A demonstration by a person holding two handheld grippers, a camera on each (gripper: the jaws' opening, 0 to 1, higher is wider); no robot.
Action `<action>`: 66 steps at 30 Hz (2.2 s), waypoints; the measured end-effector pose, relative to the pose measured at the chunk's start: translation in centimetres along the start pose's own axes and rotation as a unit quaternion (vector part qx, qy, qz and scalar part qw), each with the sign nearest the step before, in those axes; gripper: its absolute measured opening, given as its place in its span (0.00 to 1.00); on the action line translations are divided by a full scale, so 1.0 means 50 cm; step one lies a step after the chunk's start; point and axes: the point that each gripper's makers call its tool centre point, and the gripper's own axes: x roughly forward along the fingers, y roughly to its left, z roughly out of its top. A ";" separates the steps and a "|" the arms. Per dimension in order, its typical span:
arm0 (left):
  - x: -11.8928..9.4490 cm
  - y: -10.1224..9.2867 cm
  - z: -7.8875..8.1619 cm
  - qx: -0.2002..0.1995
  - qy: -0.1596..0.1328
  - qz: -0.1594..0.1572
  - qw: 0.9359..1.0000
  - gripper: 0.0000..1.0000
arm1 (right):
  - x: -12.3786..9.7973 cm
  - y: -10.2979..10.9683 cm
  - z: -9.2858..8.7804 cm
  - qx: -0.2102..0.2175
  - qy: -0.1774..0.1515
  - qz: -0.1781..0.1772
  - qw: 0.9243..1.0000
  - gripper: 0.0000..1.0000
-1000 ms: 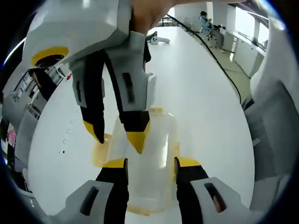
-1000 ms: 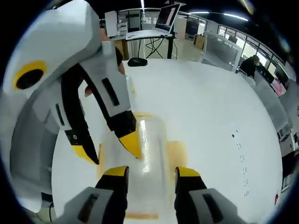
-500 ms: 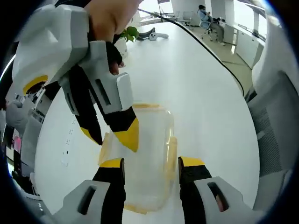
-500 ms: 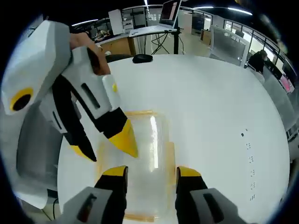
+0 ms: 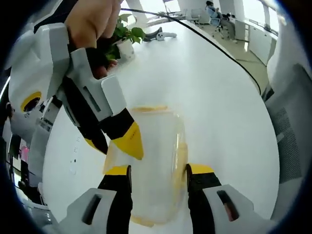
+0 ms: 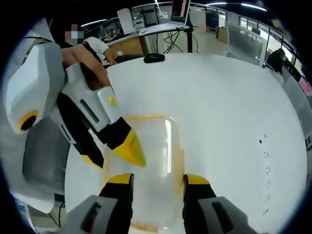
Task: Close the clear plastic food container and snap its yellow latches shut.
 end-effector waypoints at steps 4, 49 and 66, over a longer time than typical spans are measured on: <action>0.002 0.001 -0.001 -0.001 -0.002 0.007 1.000 0.42 | 0.002 0.001 0.001 -0.005 0.015 0.012 1.000 0.39; 0.000 -0.004 0.018 -0.041 -0.004 0.040 0.998 0.38 | 0.003 0.007 0.015 0.031 0.043 0.041 0.998 0.42; -0.025 0.007 -0.007 -0.037 0.007 0.014 0.999 0.57 | -0.038 0.025 -0.002 -0.019 0.055 -0.004 0.998 0.56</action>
